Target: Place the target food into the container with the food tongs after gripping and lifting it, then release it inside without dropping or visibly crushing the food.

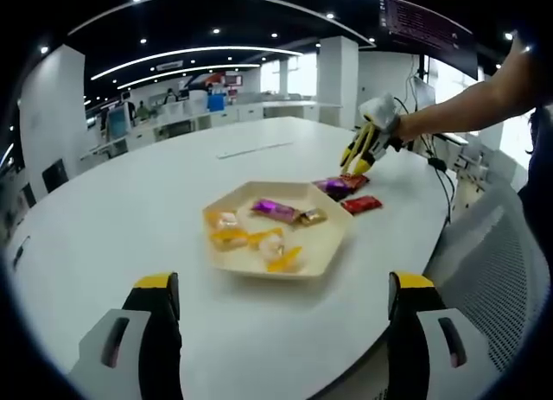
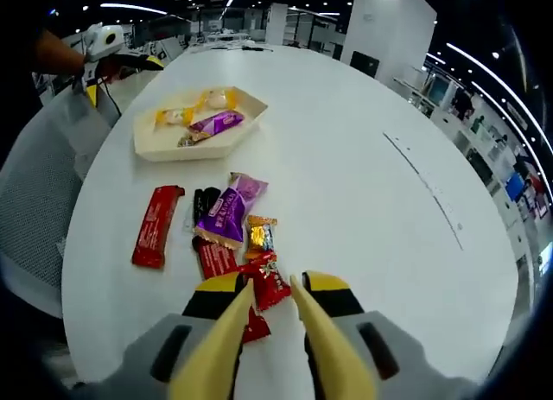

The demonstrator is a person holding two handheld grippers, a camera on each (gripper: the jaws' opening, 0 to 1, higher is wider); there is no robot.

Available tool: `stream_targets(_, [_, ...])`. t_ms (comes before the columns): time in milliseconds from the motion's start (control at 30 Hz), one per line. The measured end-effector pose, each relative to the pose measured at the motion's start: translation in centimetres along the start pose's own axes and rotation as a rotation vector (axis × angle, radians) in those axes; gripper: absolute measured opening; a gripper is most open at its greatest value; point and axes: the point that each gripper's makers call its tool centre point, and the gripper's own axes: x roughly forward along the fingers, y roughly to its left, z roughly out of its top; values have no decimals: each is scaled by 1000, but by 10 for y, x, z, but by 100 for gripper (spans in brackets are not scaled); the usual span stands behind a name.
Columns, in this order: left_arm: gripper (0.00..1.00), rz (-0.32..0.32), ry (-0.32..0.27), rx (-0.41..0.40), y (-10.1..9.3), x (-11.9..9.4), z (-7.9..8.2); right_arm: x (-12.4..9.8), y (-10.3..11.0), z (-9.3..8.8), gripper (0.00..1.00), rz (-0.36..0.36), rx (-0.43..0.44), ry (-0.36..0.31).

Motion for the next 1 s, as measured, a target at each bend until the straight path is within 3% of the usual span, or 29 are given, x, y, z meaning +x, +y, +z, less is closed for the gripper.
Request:
stream_targets(200, [96,0,1,1,-1,0,0,3,2,6,27,6,-50,-15])
stream_targets(300, [96,1,0,1,0,0,0,4,3,3,24,14,-28,2])
stream_targets(367, [96,2,-2,0,0,0,1,2,3,-1,22,19,53,0])
stream_targets(467, [96,6,-5,0,0,-1,1,2,2,-1,20,15,98,-1])
stream_targets(1000, [99,-6,-30,-4,-2,-2,6,-17,-8,-1,21,-18,216,18])
